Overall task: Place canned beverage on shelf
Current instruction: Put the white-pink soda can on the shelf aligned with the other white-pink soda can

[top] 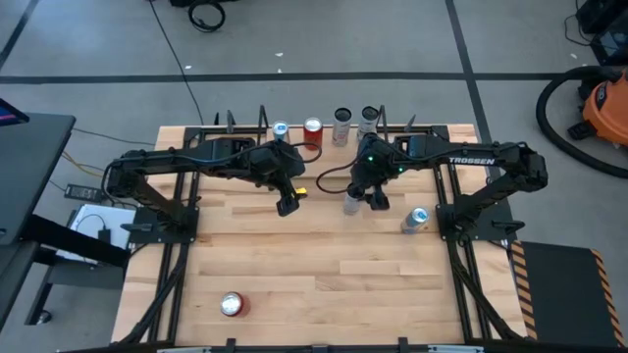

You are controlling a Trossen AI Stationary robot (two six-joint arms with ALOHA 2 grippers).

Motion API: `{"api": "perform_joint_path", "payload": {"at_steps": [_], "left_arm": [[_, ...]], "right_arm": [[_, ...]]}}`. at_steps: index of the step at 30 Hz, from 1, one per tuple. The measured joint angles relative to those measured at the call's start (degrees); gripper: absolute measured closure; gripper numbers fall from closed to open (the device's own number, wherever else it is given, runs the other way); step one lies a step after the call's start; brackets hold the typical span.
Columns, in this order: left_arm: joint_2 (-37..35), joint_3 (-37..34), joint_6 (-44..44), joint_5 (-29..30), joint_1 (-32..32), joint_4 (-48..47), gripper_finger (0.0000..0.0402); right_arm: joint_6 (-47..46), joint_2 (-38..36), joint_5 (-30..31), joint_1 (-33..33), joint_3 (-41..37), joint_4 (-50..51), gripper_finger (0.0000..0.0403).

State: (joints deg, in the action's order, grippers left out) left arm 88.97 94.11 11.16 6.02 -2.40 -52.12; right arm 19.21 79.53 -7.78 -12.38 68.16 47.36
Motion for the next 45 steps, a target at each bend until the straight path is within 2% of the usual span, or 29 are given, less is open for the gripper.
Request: {"api": "perform_joint_path", "payload": {"at_steps": [7, 17, 21, 33, 38, 45], "left_arm": [[0.00, 0.00, 0.00, 0.01, -0.01, 0.00, 0.0086], [0.00, 0.00, 0.02, 0.00, -0.01, 0.00, 0.0086], [0.00, 0.00, 0.09, 0.00, 0.01, 0.00, 0.0086], [0.00, 0.00, 0.11, 0.00, 0.00, 0.00, 0.0086], [0.00, 0.00, 0.05, 0.00, -0.01, 0.00, 0.0086], [0.00, 0.00, -0.48, 0.00, -0.01, 0.00, 0.0086]], "right_arm": [[1.78, 0.00, -1.53, -0.57, 0.00, 0.44, 0.0015], [1.40, 0.00, -2.05, -0.55, 0.00, 0.44, 0.0023], [0.91, 0.03, -2.76, -0.29, -2.85, -2.52, 0.0023], [0.41, 0.07, -0.14, 0.69, -5.28, -4.93, 0.0025], [-4.67, 0.07, 2.80, 1.75, -7.31, -6.26, 0.0048], [-10.60, 0.07, 5.00, 3.51, -8.50, -6.83, 0.0117]]}}
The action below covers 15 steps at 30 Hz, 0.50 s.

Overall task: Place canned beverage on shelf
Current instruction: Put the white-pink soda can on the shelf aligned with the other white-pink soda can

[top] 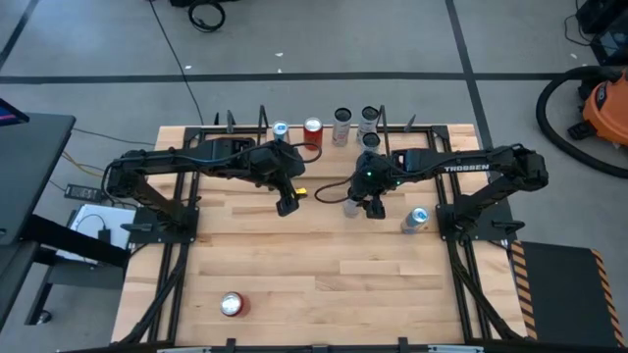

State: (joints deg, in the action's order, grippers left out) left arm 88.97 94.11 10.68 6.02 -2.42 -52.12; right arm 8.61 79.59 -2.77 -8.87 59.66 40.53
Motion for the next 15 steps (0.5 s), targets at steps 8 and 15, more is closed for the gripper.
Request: {"api": "perform_joint_path", "payload": {"at_steps": [8, 15], "left_arm": [[0.00, 0.00, 0.22, 0.00, 0.00, 0.00, 0.0086], [0.00, 0.00, 0.24, 0.00, 0.01, 0.00, 0.0086]], "right_arm": [[-11.90, 0.00, 7.68, 2.04, -0.04, -2.07, 0.0144], [-26.69, 0.00, 13.74, 3.18, -0.04, -2.44, 0.0137]]}}
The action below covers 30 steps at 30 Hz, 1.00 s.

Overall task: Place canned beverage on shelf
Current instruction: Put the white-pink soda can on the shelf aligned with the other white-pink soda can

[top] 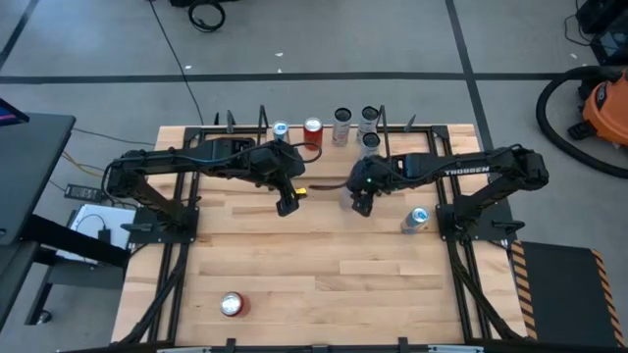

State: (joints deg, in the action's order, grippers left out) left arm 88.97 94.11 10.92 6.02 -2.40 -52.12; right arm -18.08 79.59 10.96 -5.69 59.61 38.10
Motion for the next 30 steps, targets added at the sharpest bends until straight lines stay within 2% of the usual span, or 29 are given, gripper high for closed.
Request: {"api": "perform_joint_path", "payload": {"at_steps": [8, 15, 21, 30], "left_arm": [[0.00, 0.00, 0.02, 0.00, -0.01, 0.00, 0.0086], [0.00, 0.00, 0.16, 0.00, 0.00, 0.02, 0.0086], [0.00, 0.00, 0.47, 0.00, 0.00, 0.04, 0.0086], [0.00, 0.00, 0.46, 0.00, -0.01, 0.04, 0.0086]], "right_arm": [[-17.73, 0.00, 2.03, 0.04, 0.00, 1.07, 0.0138], [-29.44, 0.00, 6.91, -0.90, 0.00, 3.99, 0.0138], [-30.33, 0.00, 3.40, -0.77, 0.00, 3.51, 0.0133], [-27.81, 0.00, 1.20, -1.24, 0.04, 0.09, 0.0098]]}}
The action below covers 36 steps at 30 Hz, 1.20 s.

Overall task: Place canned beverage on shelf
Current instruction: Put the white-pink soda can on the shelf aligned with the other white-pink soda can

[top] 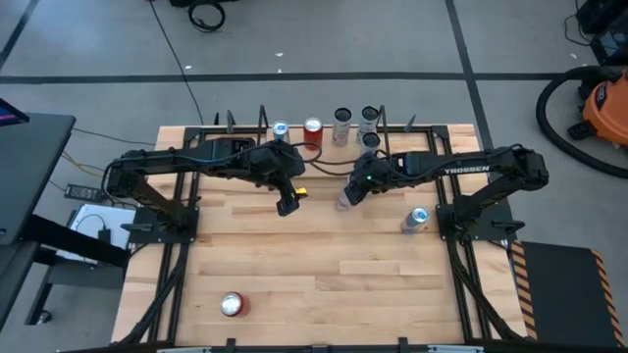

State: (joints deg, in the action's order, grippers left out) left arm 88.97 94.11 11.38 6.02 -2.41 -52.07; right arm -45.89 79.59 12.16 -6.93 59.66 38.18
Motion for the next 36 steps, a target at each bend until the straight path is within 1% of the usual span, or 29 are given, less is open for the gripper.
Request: {"api": "perform_joint_path", "payload": {"at_steps": [7, 14, 18, 21, 23, 26, 29, 33, 36], "left_arm": [[0.00, 0.00, -0.07, 0.02, 0.02, 0.00, 0.0086], [0.00, 0.00, -0.13, 0.00, 0.01, 0.00, 0.0086], [0.00, 0.00, -0.17, 0.00, -0.01, 0.00, 0.0086], [0.00, 0.00, -0.20, 0.00, 0.01, 0.00, 0.0086], [0.00, 0.00, -0.20, 0.00, 0.01, 0.00, 0.0086], [0.00, 0.00, -0.20, 0.00, 0.01, 0.00, 0.0086], [0.00, 0.00, -0.20, 0.01, 0.00, 0.00, 0.0086], [0.00, 0.00, -0.05, 0.00, 0.02, -0.02, 0.0086], [0.00, 0.00, -0.04, 0.00, -0.01, -0.02, 0.0086]], "right_arm": [[5.31, -0.13, 0.09, -0.01, 0.13, -2.77, 0.0093], [6.77, -0.11, -0.14, -0.01, 0.13, -6.70, 0.0092], [7.53, -0.11, -1.58, -0.01, 0.11, -9.71, 0.0092], [9.78, -0.11, -1.95, -0.01, 0.11, -11.82, 0.0092], [11.87, -0.11, -3.85, -0.11, 0.11, -13.74, 0.0091], [16.78, -0.09, -10.14, -0.56, 0.85, -14.78, 0.0092], [24.78, -0.09, -15.00, -0.84, 1.92, -14.93, 0.0093], [35.41, -0.09, -15.49, -1.37, 2.83, -13.85, 0.0093], [43.87, -0.09, -16.00, -2.13, 3.43, -10.28, 0.0093]]}}
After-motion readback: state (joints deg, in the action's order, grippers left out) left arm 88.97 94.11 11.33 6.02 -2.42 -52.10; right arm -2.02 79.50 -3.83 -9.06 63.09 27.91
